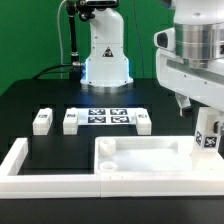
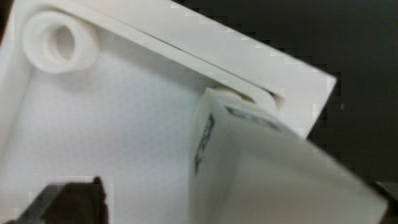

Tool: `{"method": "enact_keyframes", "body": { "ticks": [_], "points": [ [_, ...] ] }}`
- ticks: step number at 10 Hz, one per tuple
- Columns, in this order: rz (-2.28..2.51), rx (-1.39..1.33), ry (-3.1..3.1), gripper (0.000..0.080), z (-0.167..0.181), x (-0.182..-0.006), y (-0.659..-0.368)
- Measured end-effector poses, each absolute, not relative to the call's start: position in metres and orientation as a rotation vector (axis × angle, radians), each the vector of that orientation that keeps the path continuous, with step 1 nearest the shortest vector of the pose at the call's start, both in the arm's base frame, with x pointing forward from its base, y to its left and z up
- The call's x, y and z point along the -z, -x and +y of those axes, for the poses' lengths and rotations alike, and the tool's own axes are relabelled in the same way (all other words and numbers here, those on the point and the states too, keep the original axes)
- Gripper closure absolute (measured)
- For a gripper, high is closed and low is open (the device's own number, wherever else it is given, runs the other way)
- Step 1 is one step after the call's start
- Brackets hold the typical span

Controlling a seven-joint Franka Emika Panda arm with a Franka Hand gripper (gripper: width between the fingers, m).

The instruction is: Assemble desk

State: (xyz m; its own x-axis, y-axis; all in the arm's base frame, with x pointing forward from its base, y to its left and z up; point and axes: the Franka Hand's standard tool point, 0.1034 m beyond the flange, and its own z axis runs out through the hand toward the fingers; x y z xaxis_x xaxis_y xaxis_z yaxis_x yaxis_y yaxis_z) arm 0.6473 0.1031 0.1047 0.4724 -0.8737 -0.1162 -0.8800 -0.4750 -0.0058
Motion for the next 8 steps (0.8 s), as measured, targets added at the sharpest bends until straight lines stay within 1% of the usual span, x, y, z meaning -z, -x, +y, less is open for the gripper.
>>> {"method": "enact_keyframes", "body": {
  "ticks": [2, 4, 6, 8],
  "points": [
    [1.438, -0.143, 2.711, 0.0152, 0.1005, -0.1046, -0.6477],
    [1.179, -0.132, 2.826, 0.0150, 0.1004, -0.1046, -0.6477],
    [0.571, -0.066, 3.010, 0.0150, 0.1063, -0.1051, -0.6499],
    [0.248, -0.030, 3.048, 0.0150, 0.1054, -0.1046, -0.6503]
  ]
}}
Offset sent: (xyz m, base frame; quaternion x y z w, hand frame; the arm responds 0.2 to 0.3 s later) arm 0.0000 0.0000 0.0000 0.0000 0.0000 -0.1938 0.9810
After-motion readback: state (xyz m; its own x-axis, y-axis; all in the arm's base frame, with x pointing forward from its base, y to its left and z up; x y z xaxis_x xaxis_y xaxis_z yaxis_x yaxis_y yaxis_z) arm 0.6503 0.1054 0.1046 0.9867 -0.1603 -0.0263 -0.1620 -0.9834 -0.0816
